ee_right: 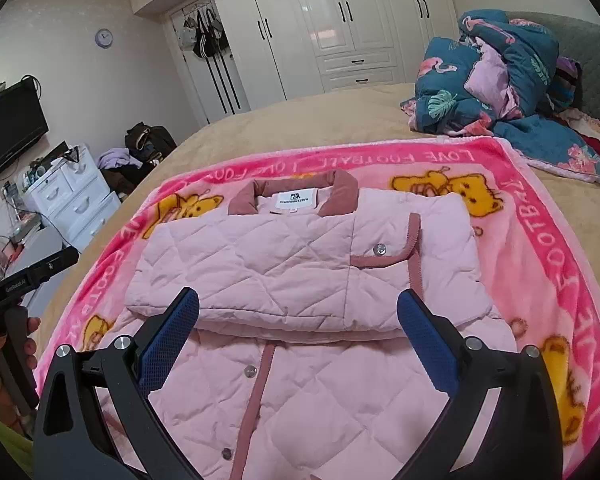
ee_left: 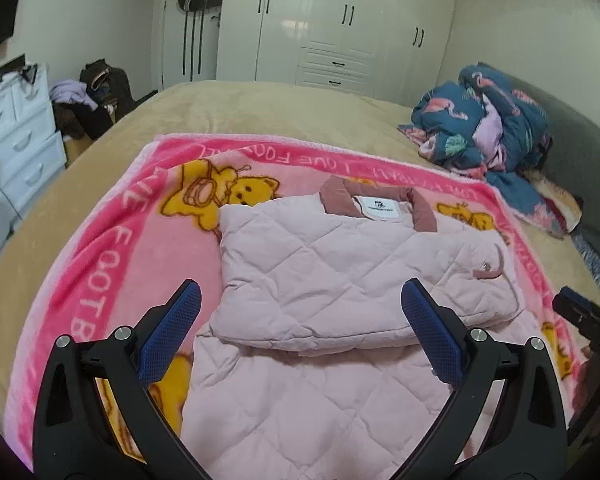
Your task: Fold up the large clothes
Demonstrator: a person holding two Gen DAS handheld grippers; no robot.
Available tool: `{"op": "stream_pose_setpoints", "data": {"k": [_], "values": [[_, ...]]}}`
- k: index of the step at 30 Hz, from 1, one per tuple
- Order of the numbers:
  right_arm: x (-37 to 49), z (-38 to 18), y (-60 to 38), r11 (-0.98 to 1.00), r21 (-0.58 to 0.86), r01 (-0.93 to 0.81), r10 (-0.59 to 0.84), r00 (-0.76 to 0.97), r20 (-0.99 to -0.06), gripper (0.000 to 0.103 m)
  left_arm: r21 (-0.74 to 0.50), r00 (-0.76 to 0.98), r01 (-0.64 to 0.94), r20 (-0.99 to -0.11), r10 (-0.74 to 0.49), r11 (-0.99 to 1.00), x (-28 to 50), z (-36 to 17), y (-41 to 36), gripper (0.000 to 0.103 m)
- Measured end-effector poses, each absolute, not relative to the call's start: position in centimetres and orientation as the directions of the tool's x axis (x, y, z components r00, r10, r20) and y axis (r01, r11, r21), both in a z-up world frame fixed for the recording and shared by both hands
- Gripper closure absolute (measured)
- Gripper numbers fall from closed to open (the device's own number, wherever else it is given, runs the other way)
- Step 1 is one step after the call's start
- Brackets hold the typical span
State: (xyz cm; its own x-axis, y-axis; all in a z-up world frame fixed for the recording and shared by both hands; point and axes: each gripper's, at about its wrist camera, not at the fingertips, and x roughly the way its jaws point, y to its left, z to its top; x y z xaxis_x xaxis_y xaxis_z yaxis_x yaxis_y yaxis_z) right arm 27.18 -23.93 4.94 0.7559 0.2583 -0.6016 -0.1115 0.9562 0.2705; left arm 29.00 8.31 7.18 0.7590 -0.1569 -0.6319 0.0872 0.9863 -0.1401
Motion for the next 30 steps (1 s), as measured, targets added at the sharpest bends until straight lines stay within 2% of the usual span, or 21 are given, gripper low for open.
{"op": "stream_pose_setpoints", "data": {"k": [13,19,30], "values": [[24.1,6.1,-24.0,0.954,0.268,-0.135,0.271,0.768,-0.579,0.004,-0.109,0.817,0.08,-0.562,-0.128,0.991,24.2,9.7,8.7,0.009],[23.1,6.3,-24.4,0.951,0.279,-0.134,0.276,0.772,-0.573,0.004,-0.081,0.814,0.076,-0.57,-0.108,0.994,22.1,9.2,8.3,0.009],[20.7,6.9,-24.5,0.953,0.258,-0.16,0.283,0.775,-0.566,0.004,-0.103,0.818,0.078,-0.562,-0.122,0.992,18.4,8.8,7.4,0.009]]}}
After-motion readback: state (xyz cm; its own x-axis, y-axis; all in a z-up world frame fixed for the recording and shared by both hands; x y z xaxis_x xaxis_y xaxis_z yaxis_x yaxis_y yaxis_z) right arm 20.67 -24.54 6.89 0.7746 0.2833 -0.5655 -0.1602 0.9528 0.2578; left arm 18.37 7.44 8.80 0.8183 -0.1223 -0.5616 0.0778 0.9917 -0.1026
